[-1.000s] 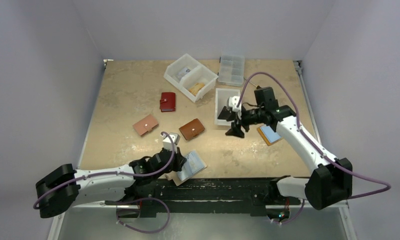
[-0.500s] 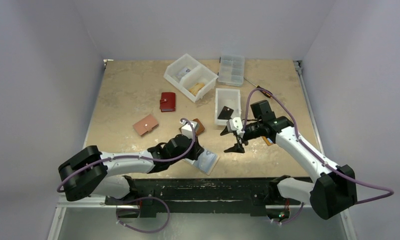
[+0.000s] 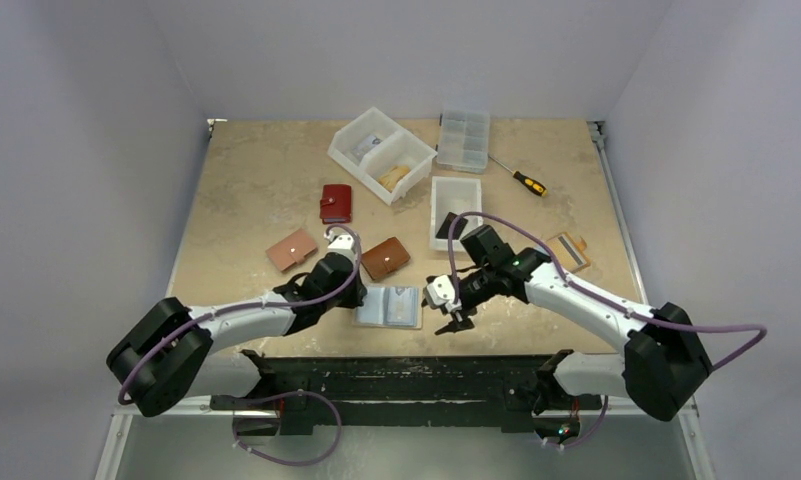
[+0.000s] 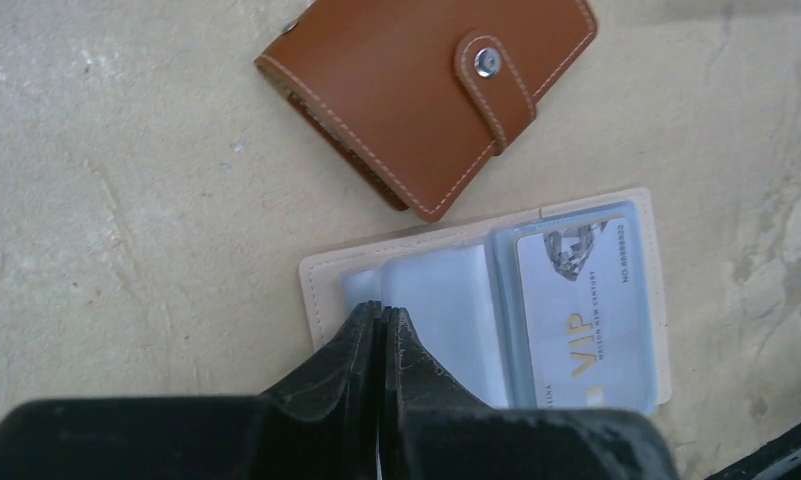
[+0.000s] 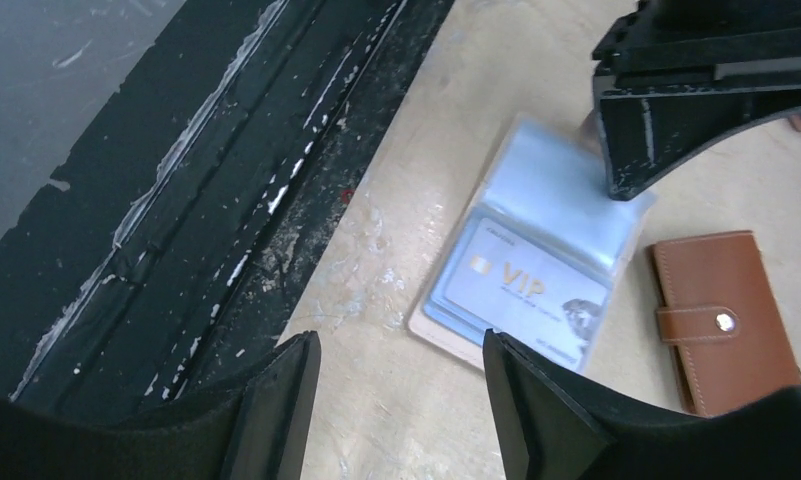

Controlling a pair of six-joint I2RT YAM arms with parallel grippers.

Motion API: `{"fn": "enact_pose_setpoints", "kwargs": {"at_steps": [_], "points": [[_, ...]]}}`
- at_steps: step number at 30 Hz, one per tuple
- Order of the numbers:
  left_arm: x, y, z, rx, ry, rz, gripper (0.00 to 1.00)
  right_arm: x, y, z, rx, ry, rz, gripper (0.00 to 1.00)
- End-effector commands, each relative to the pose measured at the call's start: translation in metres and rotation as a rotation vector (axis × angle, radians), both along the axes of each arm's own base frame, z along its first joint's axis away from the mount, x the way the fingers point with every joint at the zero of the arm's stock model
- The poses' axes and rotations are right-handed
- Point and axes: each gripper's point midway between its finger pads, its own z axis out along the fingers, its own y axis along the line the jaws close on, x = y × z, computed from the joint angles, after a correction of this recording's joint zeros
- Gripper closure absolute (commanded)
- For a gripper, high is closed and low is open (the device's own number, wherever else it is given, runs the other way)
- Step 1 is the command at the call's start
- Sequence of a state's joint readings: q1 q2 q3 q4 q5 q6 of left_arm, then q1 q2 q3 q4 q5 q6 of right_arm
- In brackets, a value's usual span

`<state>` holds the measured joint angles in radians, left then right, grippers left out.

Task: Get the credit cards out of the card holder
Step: Remove the credit card from the card holder.

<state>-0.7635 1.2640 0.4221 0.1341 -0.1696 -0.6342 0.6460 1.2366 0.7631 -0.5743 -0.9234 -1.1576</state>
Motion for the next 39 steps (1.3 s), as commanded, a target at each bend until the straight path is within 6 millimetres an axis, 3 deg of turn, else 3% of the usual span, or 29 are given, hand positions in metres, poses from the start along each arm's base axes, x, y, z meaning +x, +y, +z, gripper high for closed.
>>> {"fn": "enact_pose_setpoints", "kwargs": {"at_steps": [1, 4, 9, 17, 20, 23, 26, 29, 39], "points": [[-0.004, 0.016, -0.012, 0.091, 0.049, -0.010, 0.99, 0.002, 0.006, -0.013, -0.030, -0.074, 0.035, 0.32], [-0.011, 0.029, -0.019, 0.116, 0.082, 0.039, 0.95, 0.004, 0.009, -0.017, -0.052, -0.070, 0.024, 0.33], [-0.017, 0.045, -0.006, 0.087, 0.072, 0.130, 0.70, 0.013, 0.016, -0.014, -0.064, -0.028, -0.042, 0.35], [-0.026, 0.038, 0.079, -0.210, -0.107, 0.124, 0.49, 0.029, 0.033, -0.006, -0.084, 0.122, -0.190, 0.46], [-0.037, 0.026, 0.113, -0.400, -0.155, 0.086, 0.28, 0.035, 0.042, -0.002, -0.082, 0.198, -0.254, 0.59], [-0.051, 0.009, 0.131, -0.602, -0.177, 0.007, 0.17, 0.038, 0.051, 0.001, -0.086, 0.288, -0.301, 0.73], [-0.062, -0.008, 0.133, -0.783, -0.144, -0.058, 0.17, 0.041, 0.058, 0.000, -0.095, 0.383, -0.364, 0.85], [-0.067, -0.016, 0.120, -0.838, -0.096, -0.076, 0.22, 0.043, 0.063, -0.002, -0.098, 0.446, -0.405, 1.00], [-0.053, -0.024, 0.088, -0.680, -0.063, -0.077, 0.37, 0.068, 0.062, -0.025, -0.151, 0.483, -0.584, 1.00]]}}
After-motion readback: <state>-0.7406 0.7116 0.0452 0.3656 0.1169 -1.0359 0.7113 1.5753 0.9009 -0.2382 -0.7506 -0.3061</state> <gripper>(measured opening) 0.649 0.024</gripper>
